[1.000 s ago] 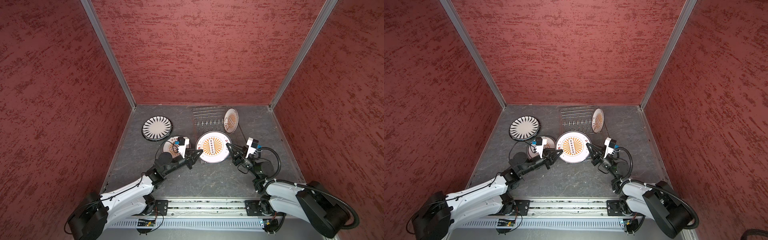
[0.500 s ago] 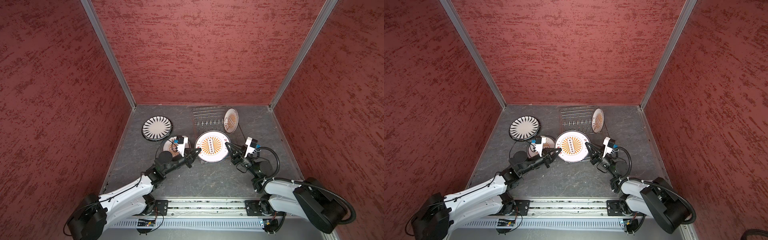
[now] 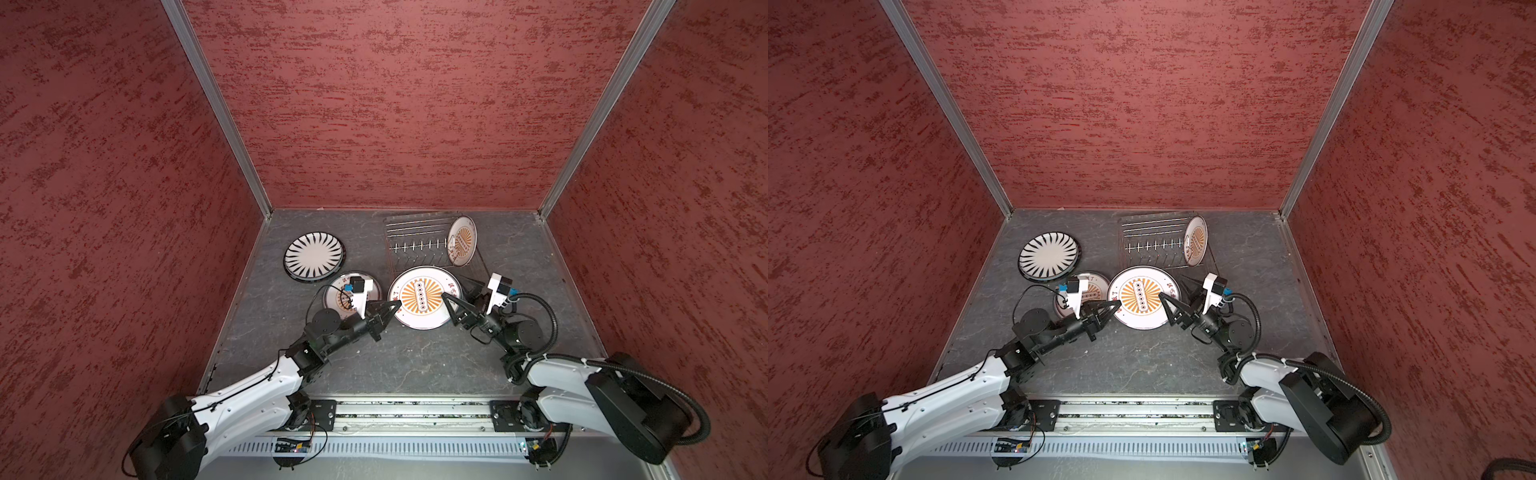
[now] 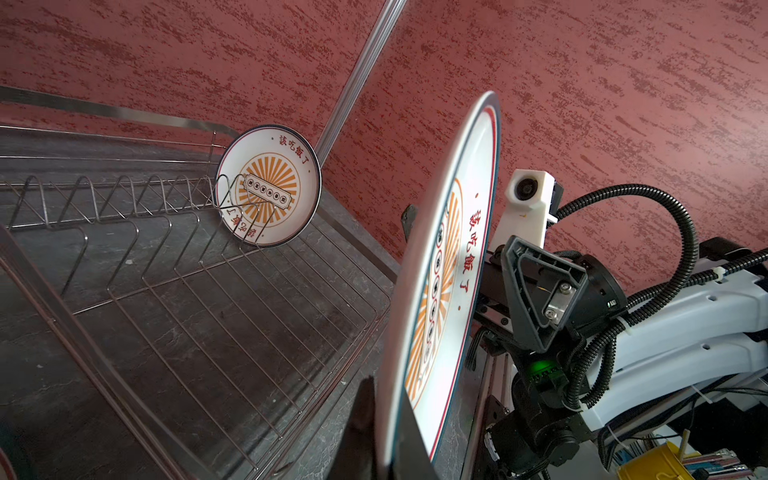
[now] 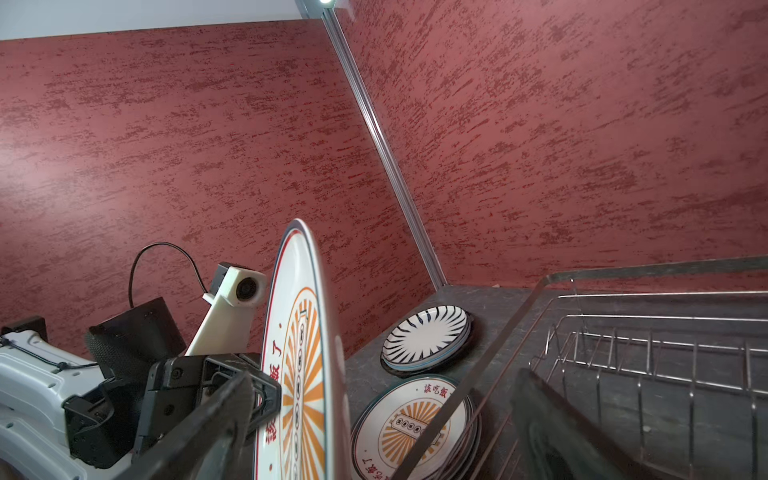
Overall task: Unload the plates from the dish rack
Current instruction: 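Open the right gripper and draw it back while the left gripper holds the plate, then lower the sunburst plate flat onto the table plate stack with the left gripper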
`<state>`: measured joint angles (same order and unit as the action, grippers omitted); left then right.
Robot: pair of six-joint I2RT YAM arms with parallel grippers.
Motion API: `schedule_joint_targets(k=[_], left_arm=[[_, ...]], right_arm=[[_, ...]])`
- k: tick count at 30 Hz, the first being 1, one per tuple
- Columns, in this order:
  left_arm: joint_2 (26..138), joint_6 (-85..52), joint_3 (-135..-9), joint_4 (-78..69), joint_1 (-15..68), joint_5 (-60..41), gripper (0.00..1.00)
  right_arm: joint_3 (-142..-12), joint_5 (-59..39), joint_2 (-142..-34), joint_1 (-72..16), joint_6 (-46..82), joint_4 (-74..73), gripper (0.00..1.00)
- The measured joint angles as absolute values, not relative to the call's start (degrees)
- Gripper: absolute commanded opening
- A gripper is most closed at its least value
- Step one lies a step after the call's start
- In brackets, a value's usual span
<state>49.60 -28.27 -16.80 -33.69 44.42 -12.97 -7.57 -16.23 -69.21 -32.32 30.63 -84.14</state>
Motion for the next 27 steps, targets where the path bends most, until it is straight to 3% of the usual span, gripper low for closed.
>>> schedule_joint_targets(k=[7,14,21,27], left_arm=[[46.7,-29.4,-15.3,-33.2,42.8,-7.0,0.00],[38.0,-36.6,-10.9,-28.9,30.7,-4.4,0.00],[29.2,-43.2,-9.1,-22.0,24.2,-3.8,0.00],[28.1,-49.6,-7.7,-17.7,21.3,-1.3,0.00]], right_arm=[[-7.6,-16.4,-69.2,-32.3,30.6,-84.2,0.99],[-9.7,-18.8,-69.6,-32.5,30.5,-82.4,0.99],[-20.1,-19.2,-74.4,-36.9,26.5,-71.5,0.99],[-28.8,-17.8,-78.5,-42.3,19.7,-59.0,0.99]])
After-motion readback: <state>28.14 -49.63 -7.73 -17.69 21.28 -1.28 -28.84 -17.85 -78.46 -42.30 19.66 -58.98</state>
